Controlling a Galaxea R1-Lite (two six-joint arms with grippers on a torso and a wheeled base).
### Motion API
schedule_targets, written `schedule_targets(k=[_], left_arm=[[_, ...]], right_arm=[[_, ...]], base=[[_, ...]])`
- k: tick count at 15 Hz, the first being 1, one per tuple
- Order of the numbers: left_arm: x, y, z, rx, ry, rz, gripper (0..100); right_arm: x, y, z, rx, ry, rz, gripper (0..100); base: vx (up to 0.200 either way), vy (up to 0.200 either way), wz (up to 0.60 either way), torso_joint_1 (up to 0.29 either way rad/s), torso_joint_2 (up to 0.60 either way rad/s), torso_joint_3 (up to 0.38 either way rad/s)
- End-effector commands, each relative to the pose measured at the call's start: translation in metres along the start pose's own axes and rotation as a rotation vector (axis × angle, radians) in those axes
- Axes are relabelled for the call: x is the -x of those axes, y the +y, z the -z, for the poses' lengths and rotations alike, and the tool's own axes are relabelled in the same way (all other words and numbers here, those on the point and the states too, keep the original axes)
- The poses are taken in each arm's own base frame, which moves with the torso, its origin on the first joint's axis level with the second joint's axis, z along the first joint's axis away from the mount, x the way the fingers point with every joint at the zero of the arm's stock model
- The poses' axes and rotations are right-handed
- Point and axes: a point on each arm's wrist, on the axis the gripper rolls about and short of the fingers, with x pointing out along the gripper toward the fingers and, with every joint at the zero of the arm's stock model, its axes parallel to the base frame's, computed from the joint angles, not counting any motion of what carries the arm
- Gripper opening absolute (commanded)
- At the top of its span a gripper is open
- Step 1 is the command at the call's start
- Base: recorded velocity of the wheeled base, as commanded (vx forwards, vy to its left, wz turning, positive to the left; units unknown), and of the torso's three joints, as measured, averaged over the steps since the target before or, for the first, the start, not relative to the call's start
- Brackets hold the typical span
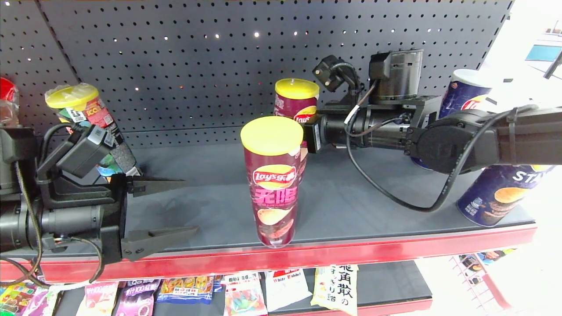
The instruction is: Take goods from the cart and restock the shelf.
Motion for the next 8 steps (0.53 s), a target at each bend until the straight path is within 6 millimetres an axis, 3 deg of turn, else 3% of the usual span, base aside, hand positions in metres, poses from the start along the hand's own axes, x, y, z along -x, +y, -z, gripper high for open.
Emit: schedule_targets(k=[1, 7, 8], left_arm=[[-0.0008, 0.0007, 0.0004, 0.002, 0.002, 0.001, 100], [-0.0008, 0.0004, 0.0017, 0.005, 0.005, 0.002, 100], [-0.0008, 0.0003, 0.0021, 0.006, 0.006, 0.002, 100]], right_arm=[[0.0027, 0.0, -0.0015, 0.002, -0.003, 0.002, 0], [0.0023, 0.0011, 0.0024, -0.008, 0.01, 0.0, 0], [0.0032, 0.0024, 0.0042, -0.008, 0.017, -0.002, 100]], base=[[0.0, 0.0, 0.0, 0.0, 0.0, 0.0], [0.0, 0.0, 0.0, 0.0, 0.0, 0.0], [0.0, 0.0, 0.0, 0.0, 0.0, 0.0]])
